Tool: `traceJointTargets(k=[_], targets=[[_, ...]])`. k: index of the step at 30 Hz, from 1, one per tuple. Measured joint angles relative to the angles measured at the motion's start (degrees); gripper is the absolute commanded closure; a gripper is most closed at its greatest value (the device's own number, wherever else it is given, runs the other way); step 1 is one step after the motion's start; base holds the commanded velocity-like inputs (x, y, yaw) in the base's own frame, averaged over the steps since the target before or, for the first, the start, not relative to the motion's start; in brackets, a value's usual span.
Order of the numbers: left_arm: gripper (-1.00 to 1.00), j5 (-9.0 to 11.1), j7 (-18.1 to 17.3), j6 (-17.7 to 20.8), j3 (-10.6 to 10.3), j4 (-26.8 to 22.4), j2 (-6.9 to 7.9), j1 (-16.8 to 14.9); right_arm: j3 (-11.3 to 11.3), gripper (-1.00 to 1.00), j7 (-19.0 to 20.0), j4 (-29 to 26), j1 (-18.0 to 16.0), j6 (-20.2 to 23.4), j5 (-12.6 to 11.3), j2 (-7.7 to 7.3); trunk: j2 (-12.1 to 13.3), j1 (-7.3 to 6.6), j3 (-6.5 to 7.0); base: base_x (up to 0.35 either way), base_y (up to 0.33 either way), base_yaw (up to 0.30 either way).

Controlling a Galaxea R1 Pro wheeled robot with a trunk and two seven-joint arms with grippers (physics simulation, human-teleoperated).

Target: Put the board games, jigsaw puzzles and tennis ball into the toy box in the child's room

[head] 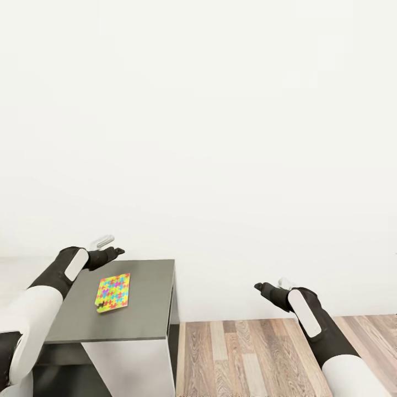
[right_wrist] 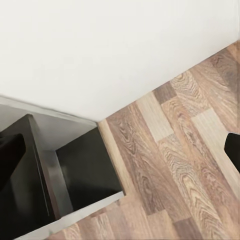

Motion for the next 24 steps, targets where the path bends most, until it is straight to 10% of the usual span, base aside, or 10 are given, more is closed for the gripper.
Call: traceJointTargets(k=[24], targets=[[-1.0,-0.16,0.1,-0.38,0.26,-0.23,1.3,0.02,0.16,-1.0,0.1,0.01,-0.01,-0.12,0.01,0.23,-0.01,0.0,-0.99,0.004,0.055,-0.095]])
